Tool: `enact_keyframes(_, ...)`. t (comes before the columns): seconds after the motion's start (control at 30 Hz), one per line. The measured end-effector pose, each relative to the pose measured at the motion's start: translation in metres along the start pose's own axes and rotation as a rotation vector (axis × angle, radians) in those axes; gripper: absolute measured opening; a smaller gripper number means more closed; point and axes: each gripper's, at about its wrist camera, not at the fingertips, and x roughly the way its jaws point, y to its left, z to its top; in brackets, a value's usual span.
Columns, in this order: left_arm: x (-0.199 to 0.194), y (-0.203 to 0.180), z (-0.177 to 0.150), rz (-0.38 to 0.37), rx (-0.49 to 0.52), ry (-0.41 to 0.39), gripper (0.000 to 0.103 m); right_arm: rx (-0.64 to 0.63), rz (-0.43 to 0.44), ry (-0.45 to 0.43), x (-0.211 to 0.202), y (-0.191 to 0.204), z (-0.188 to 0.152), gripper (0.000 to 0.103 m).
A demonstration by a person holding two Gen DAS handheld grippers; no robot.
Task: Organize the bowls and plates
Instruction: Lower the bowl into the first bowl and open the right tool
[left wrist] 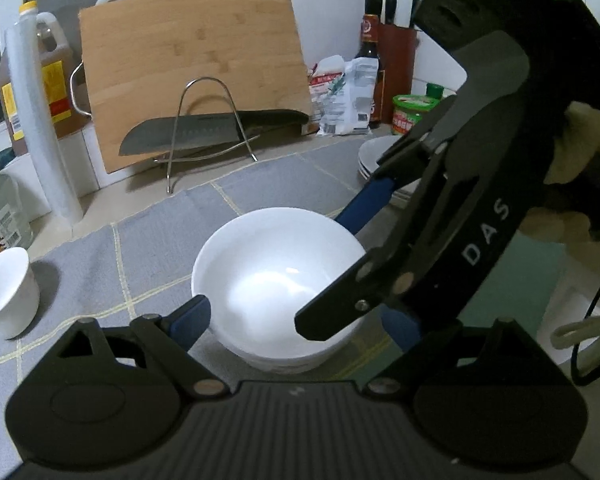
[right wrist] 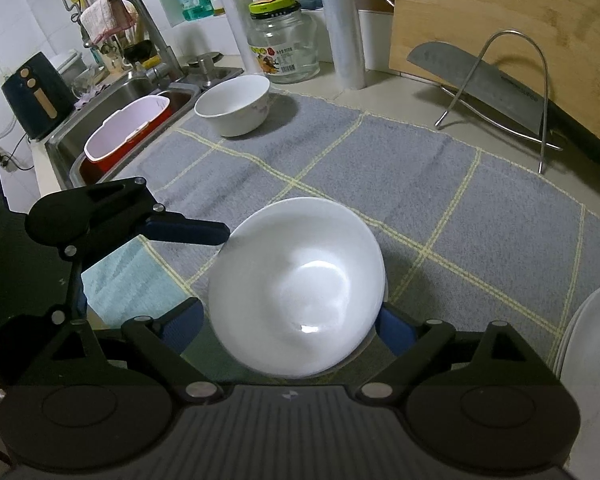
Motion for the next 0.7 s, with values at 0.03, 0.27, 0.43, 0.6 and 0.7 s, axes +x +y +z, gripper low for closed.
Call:
enact_keyframes(0.03, 0.000, -0.001, -0.001, 0.007, 0.005, 0.001, 0.092, 0.001, 0.002, 0.002, 0.000, 0.000, 0.000, 0.095)
enact_keyframes(0.27, 0.003, 0.012, -0.011, 0.038, -0.057, 0.040, 0.094, 0.001, 0.019, 0.022, 0.001, 0.001, -0.007, 0.096)
enact_keyframes(0.43, 0.005, 0.003, -0.011, -0.003, -0.019, 0.048, 0.094, 0.000, 0.017, 0.024, 0.000, 0.003, -0.007, 0.096)
enact_keyframes(0.6, 0.003, 0.000, -0.011, -0.015, -0.028, 0.039, 0.095, 0.003, 0.017, 0.020, -0.001, 0.003, -0.008, 0.096)
enact_keyframes(0.7, 0.001, 0.001, -0.011, -0.023, -0.033, 0.033, 0.095, 0.006, 0.016, 0.020, -0.002, 0.003, -0.008, 0.096)
